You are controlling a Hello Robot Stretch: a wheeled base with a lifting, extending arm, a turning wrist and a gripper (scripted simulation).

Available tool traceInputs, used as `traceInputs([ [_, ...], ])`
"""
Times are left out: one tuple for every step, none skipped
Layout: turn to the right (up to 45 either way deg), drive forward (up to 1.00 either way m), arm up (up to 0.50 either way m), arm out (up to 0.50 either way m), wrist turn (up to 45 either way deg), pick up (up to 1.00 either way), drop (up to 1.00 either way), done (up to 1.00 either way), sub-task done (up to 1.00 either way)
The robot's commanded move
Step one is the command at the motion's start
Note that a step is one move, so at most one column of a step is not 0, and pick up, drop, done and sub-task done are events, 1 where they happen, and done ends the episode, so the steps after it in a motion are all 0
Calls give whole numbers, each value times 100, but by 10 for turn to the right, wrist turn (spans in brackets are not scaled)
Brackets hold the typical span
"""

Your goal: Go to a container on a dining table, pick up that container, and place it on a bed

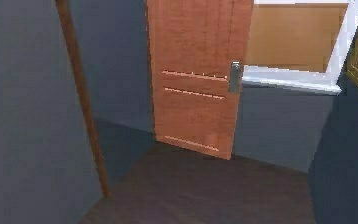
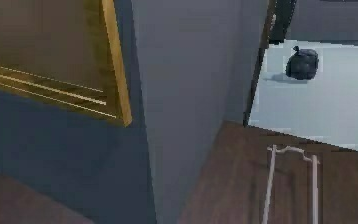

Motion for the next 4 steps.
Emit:
traceInputs([
  [0, 100, 0, 0, 0, 0, 0, 0, 0],
  [-60, 0, 0, 0, 0, 0, 0, 0, 0],
  [0, 30, 0, 0, 0, 0, 0, 0, 0],
  [-450, 0, 0, 0, 0, 0, 0, 0, 0],
])
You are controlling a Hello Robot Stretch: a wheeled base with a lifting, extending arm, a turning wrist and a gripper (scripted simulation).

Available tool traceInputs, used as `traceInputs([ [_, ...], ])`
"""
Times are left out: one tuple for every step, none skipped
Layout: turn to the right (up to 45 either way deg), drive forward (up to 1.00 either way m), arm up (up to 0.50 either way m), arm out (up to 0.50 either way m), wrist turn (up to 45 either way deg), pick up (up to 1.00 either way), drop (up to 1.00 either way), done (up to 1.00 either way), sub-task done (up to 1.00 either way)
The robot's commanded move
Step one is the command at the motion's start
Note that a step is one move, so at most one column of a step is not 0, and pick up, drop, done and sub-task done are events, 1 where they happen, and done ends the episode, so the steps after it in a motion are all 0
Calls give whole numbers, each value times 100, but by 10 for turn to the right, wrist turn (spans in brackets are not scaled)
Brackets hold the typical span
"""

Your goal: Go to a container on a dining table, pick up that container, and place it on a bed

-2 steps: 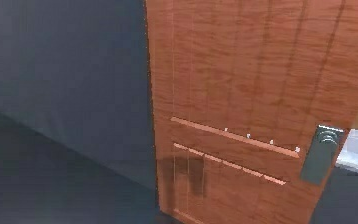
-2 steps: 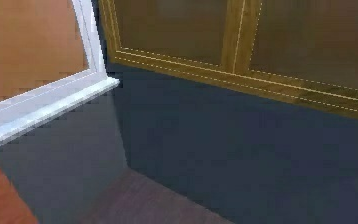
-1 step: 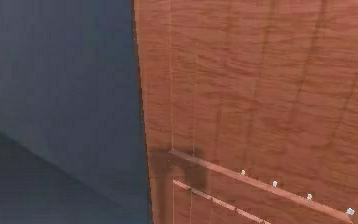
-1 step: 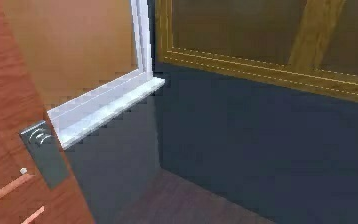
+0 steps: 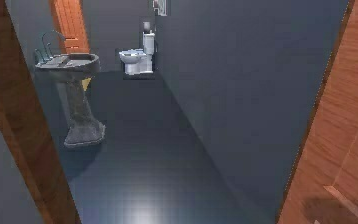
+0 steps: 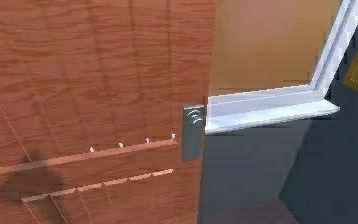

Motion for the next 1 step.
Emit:
traceInputs([
  [-60, 0, 0, 0, 0, 0, 0, 0, 0],
])
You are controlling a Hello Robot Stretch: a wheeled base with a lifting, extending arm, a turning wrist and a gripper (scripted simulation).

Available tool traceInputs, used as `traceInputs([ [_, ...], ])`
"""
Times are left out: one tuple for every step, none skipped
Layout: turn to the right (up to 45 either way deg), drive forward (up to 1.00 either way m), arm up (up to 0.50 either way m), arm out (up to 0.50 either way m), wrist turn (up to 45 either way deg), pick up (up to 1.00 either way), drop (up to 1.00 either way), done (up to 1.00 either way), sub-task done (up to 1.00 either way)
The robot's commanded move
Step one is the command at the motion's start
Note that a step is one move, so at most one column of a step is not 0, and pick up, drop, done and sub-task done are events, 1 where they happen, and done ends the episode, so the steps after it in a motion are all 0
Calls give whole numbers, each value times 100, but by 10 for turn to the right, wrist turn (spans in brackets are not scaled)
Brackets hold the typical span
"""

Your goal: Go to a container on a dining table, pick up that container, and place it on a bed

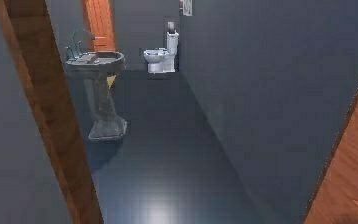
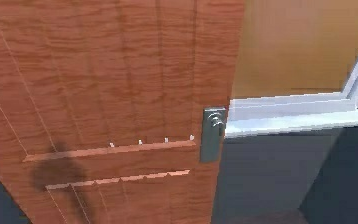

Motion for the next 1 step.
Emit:
traceInputs([
  [0, 30, 0, 0, 0, 0, 0, 0, 0],
])
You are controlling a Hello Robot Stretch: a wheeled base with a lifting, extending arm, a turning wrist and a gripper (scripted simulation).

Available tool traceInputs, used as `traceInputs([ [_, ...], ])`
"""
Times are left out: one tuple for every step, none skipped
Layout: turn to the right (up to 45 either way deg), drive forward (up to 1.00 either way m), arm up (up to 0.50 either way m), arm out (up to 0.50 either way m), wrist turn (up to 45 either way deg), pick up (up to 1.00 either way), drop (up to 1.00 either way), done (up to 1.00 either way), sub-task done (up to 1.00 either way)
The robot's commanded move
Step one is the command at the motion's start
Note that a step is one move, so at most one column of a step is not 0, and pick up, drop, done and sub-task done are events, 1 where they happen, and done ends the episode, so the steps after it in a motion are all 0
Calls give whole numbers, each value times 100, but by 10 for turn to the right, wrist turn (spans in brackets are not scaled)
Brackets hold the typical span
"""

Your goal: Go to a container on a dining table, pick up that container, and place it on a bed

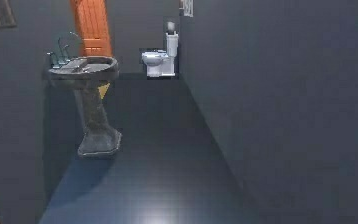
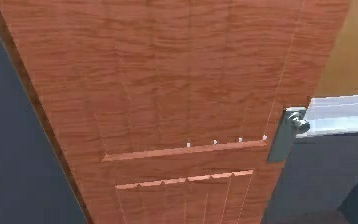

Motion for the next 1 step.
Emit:
traceInputs([
  [-60, 0, 0, 0, 0, 0, 0, 0, 0],
])
